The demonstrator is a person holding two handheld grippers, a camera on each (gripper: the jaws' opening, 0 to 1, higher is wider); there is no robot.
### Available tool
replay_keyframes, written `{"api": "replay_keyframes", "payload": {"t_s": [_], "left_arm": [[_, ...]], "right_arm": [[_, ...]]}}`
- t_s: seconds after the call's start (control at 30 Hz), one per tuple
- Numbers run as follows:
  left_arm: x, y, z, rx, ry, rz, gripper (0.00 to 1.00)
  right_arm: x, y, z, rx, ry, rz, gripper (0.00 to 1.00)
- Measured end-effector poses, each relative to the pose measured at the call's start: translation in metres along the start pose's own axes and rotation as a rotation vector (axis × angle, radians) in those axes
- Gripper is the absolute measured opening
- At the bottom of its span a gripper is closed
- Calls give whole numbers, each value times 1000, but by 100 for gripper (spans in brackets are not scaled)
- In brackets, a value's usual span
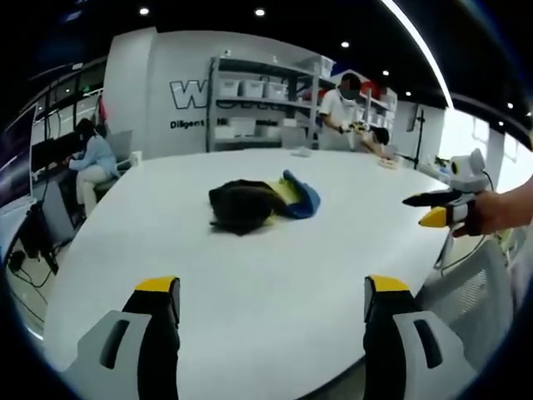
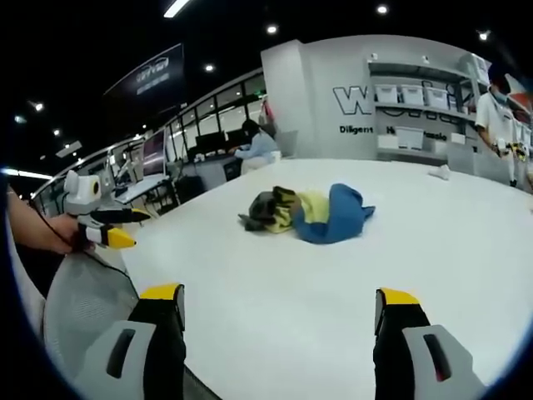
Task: Fold the garment on the visible template until the final outline fits inside the template.
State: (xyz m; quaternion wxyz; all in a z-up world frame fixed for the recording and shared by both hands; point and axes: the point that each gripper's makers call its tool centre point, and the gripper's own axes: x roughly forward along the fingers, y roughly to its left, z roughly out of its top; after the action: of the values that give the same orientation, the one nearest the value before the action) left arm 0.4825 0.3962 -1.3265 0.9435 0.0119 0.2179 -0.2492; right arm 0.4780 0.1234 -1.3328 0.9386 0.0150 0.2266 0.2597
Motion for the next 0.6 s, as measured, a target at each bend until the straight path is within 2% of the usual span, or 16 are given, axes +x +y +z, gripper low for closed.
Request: {"api": "replay_keyframes", "payload": {"t_s": [0.3, 0.5, 0.6], "left_arm": [[-1, -8, 4, -32, -18, -54, 91], [1, -16, 2, -40, -7, -95, 88], [-1, -20, 8, -56, -30, -124, 88]], "right_arm": [[0, 6, 1, 3, 16, -27, 90], [0, 17, 9, -5, 15, -47, 86], [2, 20, 11, -15, 27, -68, 83]]}}
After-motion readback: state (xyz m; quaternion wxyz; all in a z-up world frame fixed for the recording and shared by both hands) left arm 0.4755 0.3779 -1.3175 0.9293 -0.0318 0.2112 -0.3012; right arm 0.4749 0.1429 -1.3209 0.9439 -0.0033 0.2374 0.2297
